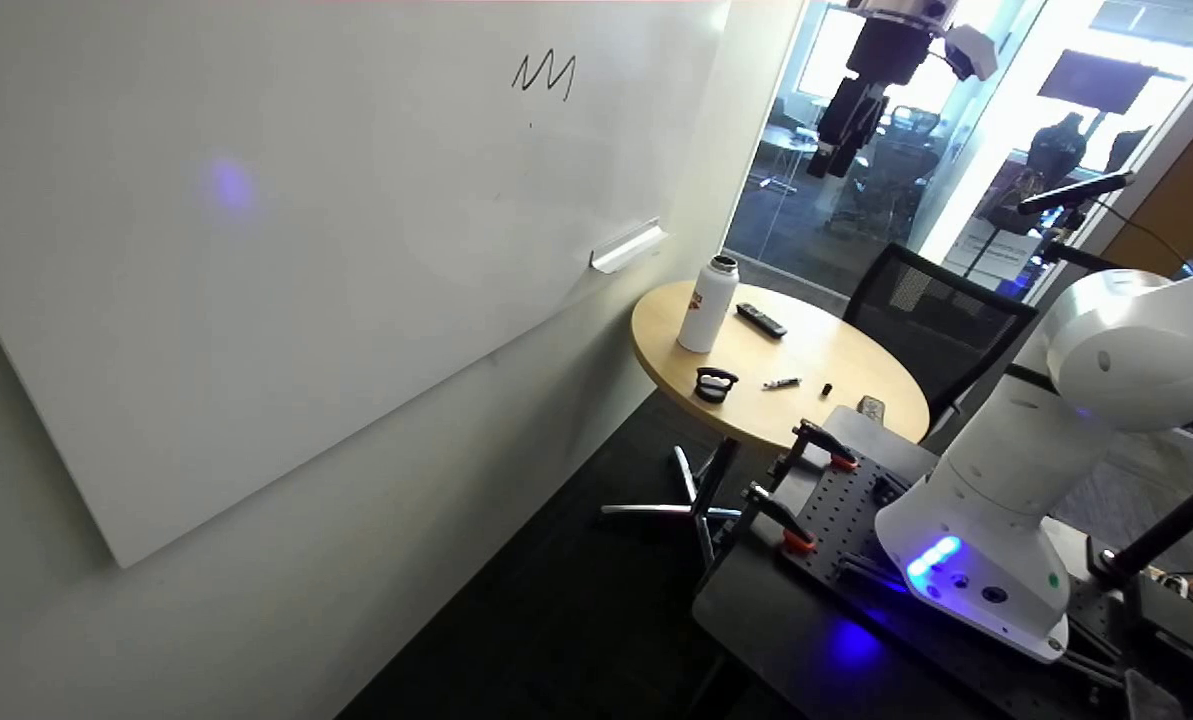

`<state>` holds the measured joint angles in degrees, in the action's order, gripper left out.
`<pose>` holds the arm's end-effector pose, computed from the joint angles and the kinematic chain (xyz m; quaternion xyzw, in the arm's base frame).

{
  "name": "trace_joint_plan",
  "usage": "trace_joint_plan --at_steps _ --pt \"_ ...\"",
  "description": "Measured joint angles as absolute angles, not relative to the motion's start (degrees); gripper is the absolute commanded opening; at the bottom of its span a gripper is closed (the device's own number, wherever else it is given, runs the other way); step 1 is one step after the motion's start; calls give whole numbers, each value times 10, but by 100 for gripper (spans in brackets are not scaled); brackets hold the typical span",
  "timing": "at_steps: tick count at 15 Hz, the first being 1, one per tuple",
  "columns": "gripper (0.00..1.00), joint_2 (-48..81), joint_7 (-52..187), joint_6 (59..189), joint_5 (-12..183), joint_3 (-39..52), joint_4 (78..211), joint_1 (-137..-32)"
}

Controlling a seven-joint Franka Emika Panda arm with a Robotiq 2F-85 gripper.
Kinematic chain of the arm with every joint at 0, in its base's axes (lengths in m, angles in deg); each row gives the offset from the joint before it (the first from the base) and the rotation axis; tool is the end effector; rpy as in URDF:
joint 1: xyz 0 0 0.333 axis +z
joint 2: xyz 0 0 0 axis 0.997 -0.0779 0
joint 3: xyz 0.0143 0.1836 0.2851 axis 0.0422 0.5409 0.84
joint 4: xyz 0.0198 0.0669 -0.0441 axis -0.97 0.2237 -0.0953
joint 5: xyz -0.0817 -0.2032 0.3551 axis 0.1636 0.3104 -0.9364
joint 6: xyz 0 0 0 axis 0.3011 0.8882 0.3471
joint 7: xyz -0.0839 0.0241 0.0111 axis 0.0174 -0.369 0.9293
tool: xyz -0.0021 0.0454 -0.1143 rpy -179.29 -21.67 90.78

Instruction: Use the marker to write on the board

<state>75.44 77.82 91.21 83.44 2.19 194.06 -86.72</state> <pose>0.3381 -0.0620 0.5338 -0.9989 0.0083 -0.0278 0.0377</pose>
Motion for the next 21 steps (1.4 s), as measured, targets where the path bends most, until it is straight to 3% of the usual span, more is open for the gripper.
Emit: trace_joint_plan --at_steps 5,11,17,21 --pt "100 754 813 915 838 4 1940 -870" --pt "100 744 944 949 894 -80 1939 -888" --pt "100 640 1027 1091 948 -184 1933 -927" --pt "100 579 1030 1111 948 -192 1910 -937"
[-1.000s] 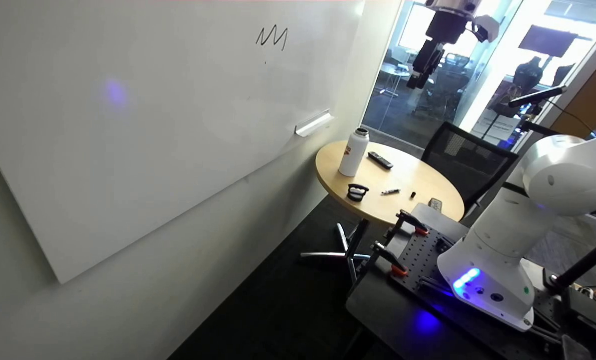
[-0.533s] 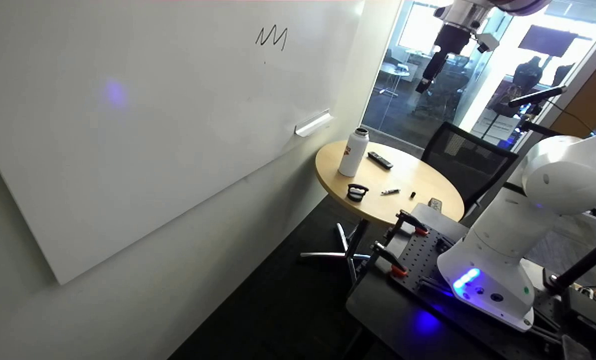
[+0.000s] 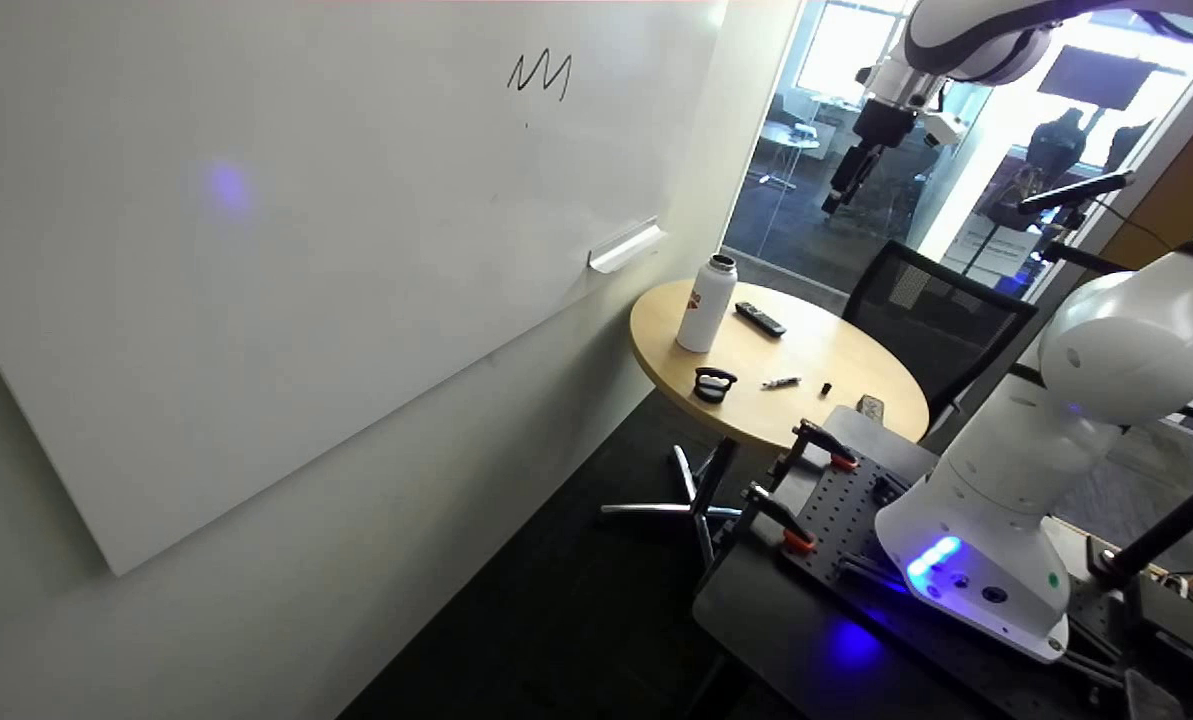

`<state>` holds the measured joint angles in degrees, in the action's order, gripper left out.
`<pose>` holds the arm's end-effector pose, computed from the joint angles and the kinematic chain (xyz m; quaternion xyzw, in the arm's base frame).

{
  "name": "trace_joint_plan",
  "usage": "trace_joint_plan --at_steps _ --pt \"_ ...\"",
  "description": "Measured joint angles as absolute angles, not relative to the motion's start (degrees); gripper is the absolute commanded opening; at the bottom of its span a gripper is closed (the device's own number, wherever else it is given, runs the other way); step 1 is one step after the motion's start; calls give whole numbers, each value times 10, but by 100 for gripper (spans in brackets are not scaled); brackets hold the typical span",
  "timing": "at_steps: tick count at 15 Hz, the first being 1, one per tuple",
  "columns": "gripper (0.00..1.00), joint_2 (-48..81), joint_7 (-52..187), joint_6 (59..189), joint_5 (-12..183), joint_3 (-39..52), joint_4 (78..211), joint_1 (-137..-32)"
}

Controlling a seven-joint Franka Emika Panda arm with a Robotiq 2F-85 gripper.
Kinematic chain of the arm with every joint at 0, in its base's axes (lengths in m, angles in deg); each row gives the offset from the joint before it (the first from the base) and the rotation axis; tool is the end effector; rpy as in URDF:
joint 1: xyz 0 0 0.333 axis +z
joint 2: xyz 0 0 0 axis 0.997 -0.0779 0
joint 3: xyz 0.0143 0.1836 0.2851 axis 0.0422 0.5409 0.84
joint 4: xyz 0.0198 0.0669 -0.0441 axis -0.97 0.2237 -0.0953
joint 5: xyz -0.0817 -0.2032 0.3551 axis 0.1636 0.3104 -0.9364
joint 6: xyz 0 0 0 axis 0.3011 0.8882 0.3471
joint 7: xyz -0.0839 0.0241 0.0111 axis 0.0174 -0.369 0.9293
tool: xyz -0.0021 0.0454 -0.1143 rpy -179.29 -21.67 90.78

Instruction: Use the marker to write on the board

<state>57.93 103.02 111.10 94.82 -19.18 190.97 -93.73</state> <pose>0.3473 -0.2903 0.4518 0.9984 0.0125 0.0511 0.0188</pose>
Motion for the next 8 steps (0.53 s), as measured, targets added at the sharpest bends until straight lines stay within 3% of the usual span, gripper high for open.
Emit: trace_joint_plan --at_steps 4,8 --pt "100 577 1030 1124 953 -185 1909 -941" --pt "100 562 1100 1273 991 -192 1945 -967"
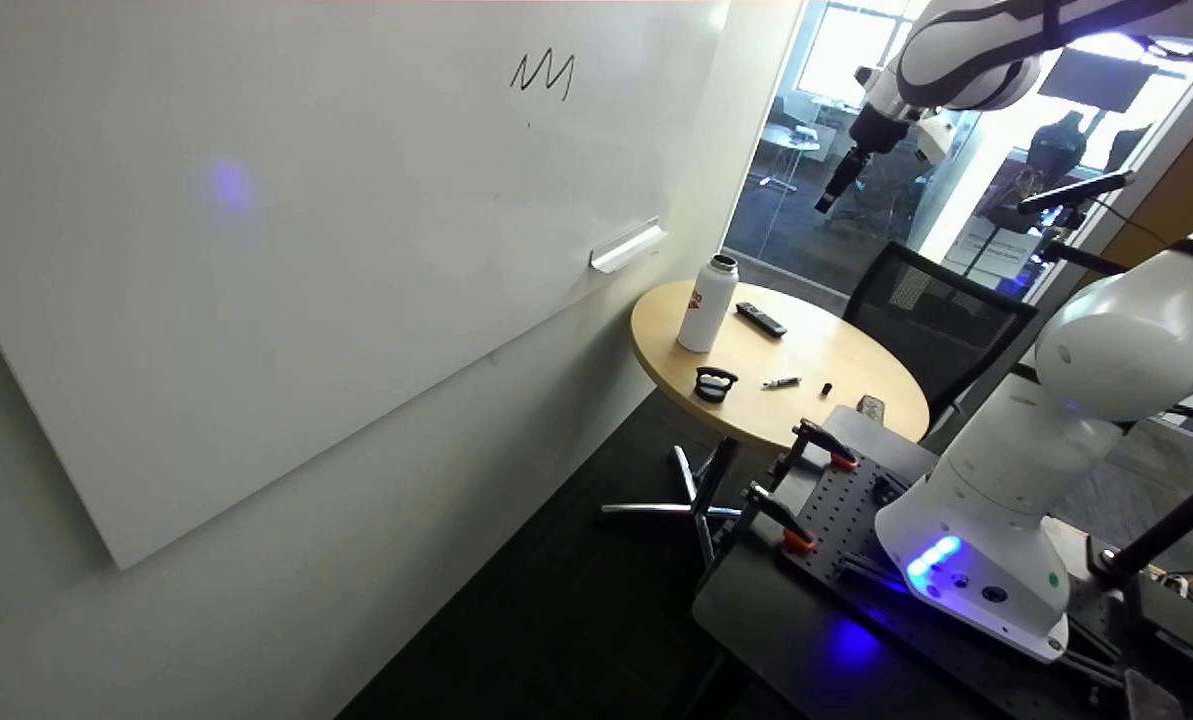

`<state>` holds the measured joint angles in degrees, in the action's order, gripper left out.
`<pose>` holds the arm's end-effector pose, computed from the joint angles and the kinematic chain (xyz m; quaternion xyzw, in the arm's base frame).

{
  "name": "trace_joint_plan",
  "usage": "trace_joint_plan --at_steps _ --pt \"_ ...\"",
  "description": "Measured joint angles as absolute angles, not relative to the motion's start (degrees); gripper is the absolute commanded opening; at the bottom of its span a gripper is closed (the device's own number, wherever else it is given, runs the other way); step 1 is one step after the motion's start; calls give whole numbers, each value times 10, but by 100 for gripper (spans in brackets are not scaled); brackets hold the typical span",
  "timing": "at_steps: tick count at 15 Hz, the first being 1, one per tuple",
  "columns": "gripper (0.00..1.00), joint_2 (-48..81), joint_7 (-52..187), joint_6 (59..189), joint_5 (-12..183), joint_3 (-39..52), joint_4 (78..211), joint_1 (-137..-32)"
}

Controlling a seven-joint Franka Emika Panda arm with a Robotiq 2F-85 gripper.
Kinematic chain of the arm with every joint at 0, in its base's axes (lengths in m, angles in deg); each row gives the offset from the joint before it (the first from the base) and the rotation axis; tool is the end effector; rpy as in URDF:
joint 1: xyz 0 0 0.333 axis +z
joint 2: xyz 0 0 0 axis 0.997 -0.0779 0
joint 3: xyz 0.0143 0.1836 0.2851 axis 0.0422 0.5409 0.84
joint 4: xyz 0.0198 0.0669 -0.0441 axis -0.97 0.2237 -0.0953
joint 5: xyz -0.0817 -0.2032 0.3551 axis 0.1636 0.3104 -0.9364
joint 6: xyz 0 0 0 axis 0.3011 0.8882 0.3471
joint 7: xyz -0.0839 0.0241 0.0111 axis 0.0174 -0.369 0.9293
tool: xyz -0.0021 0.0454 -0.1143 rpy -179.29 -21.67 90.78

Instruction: Use the marker to write on the board

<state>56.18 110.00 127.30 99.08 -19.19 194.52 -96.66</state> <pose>0.3516 -0.3117 0.4403 0.9855 0.0757 0.1104 0.1039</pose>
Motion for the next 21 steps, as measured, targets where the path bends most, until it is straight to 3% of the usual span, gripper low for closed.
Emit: trace_joint_plan --at_steps 4,10,14,21 --pt "100 500 1275 1402 960 -297 1981 -944" --pt "100 361 1555 1470 855 -450 1973 -877" --pt "100 270 1716 1501 732 -459 1947 -871" --pt "100 236 1726 1512 719 -448 1932 -873"
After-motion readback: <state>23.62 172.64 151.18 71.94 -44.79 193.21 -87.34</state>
